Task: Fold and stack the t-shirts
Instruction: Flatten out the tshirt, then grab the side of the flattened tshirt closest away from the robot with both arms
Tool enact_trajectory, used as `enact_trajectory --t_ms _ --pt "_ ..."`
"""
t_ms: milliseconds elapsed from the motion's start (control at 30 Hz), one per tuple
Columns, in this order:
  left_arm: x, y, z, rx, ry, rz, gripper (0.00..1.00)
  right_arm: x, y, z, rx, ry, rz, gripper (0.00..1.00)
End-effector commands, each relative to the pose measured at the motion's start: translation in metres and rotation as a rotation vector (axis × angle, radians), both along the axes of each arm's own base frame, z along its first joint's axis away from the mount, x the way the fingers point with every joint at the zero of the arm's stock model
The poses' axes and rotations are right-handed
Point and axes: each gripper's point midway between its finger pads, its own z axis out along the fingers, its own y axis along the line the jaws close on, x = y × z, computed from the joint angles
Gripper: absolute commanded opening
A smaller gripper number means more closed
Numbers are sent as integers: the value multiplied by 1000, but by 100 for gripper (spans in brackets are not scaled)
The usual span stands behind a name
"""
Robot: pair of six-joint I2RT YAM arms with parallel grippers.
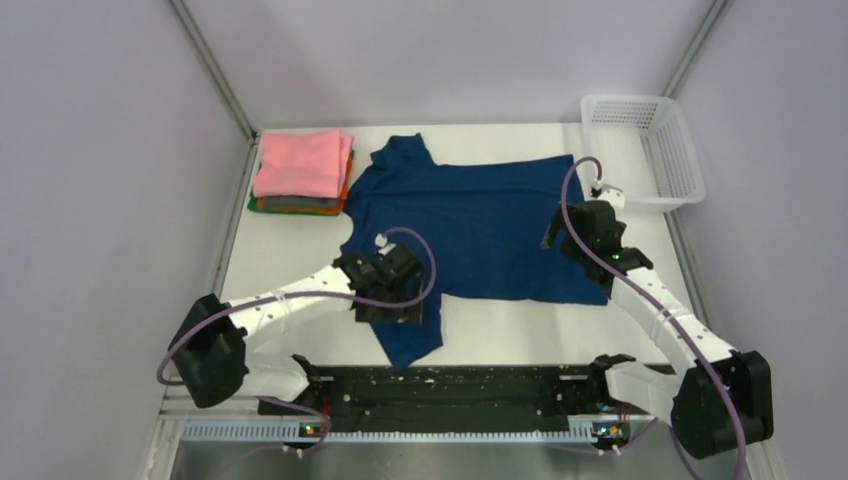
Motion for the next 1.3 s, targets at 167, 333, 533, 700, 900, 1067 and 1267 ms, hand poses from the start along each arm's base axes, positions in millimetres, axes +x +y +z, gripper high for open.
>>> enact_trajectory --t_ms 167,333,533,700,900,1067,1267 --pt "-93 -9 -29 28 157 -13 86 -9 -9 -2 25 -57 -42 99" --pt "-101 -11 -48 49 208 -25 78 -10 -7 -9 26 -30 -36 99" --pt "-96 -16 -62 69 205 -37 68 -13 -11 -11 25 -32 -58 99" --pt "-95 5 -78 201 219 -14 42 -21 -25 -15 62 -48 -170 99" --pt "-85 10 -66 234 168 6 0 -40 -46 -22 94 -58 -322 99" --pt "-86 11 -50 196 149 -4 0 -64 -48 -42 169 -43 -384 93" --pt "-84 -5 -30 105 134 -53 0 -81 -54 -66 188 -38 -449 81"
